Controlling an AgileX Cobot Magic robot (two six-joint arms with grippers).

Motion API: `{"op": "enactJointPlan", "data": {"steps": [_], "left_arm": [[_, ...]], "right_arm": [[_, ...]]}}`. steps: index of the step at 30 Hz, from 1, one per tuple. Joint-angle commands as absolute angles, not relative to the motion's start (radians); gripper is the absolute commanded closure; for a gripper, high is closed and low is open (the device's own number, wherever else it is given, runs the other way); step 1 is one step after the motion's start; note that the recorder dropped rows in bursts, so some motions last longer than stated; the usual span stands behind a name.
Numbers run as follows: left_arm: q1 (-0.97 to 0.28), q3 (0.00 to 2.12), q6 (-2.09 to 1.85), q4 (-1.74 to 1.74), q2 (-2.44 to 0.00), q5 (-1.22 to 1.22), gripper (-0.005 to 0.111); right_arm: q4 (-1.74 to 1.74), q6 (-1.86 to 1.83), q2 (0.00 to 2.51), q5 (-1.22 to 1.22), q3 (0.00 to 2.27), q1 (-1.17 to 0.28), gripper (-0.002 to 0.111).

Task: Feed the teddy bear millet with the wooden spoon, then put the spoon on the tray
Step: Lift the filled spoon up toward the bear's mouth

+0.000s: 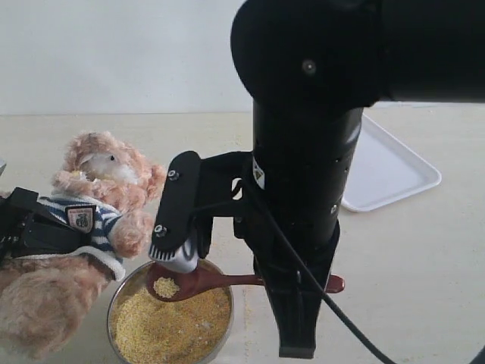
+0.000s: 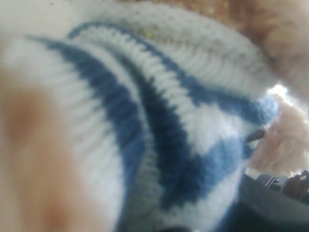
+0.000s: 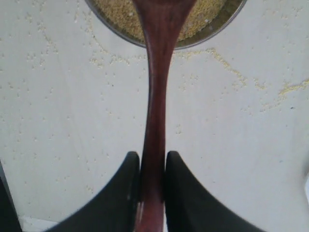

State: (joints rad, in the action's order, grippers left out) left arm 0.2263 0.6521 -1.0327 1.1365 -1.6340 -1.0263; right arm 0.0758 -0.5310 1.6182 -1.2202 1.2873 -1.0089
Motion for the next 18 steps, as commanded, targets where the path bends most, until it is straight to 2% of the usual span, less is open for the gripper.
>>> {"op": "enactJointPlan", "data": {"steps": [1,6,18], "left_arm": [[0.228,0.662,-1.024,1.139,-1.618,-1.049,0.102],[0.228,0.662,-1.017,1.152,-1.618,-1.076,0.102],[0.228,0.662,-1.055,1.23,-1.618,-1.141,0.102]], "right_arm": [[0.092,-0.55,1.581,-1.221,1.277,-1.006,0.109],[0.148,-0.571,1.558,-1.221,1.277,-0.995,0.109],[0.171,-0.592,1.558,-1.221,1.277,-0.797,0.109]]}}
